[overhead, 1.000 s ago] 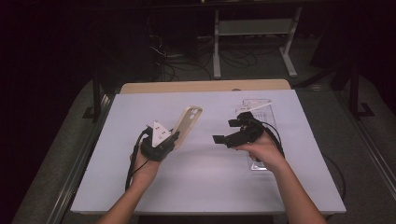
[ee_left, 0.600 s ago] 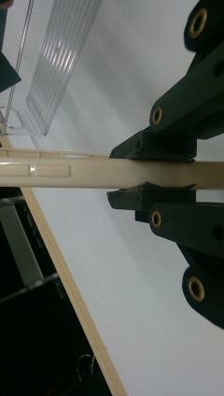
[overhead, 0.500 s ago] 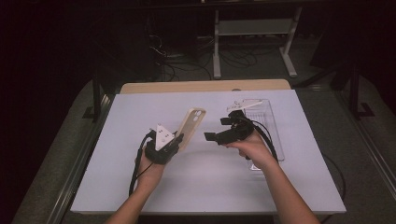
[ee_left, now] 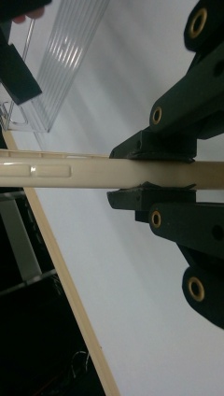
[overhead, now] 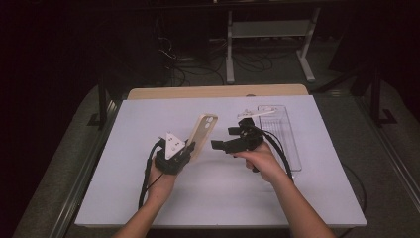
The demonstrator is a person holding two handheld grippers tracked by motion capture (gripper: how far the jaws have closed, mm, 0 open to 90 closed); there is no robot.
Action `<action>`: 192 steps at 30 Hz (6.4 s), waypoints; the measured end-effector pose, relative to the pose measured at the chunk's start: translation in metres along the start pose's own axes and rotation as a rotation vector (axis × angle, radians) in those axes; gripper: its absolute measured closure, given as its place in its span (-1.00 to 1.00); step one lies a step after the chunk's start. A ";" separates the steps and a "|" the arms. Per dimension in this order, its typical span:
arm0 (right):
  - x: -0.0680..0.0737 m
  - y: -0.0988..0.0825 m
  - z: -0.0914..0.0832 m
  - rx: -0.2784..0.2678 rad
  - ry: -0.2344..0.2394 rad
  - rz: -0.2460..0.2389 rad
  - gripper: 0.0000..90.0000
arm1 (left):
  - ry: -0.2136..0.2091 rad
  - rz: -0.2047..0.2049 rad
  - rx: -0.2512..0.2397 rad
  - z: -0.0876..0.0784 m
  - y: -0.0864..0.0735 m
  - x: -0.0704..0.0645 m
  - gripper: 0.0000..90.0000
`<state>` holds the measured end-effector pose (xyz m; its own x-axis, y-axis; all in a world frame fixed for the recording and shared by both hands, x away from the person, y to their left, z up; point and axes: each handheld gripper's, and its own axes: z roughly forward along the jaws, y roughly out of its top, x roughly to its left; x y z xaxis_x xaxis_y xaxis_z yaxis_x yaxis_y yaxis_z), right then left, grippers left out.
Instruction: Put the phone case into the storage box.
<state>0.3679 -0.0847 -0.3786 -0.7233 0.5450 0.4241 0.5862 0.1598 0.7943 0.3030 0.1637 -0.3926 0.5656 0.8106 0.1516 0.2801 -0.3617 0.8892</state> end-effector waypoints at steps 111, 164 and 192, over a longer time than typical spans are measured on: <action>-0.001 -0.010 0.028 -0.081 0.052 0.180 -0.81 | -0.410 0.039 0.057 -0.002 0.002 -0.005 -0.32; 0.007 -0.003 0.018 -0.085 0.025 0.114 -0.80 | -0.454 0.057 0.144 -0.050 -0.077 0.060 -1.00; 0.000 0.018 -0.023 -0.125 -0.018 0.098 -0.79 | -0.449 0.036 0.158 -0.047 -0.076 0.061 -1.00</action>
<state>0.3697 -0.1002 -0.3545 -0.6578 0.5675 0.4952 0.6025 0.0018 0.7982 0.2799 0.2628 -0.4310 0.8468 0.5295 -0.0513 0.3488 -0.4799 0.8050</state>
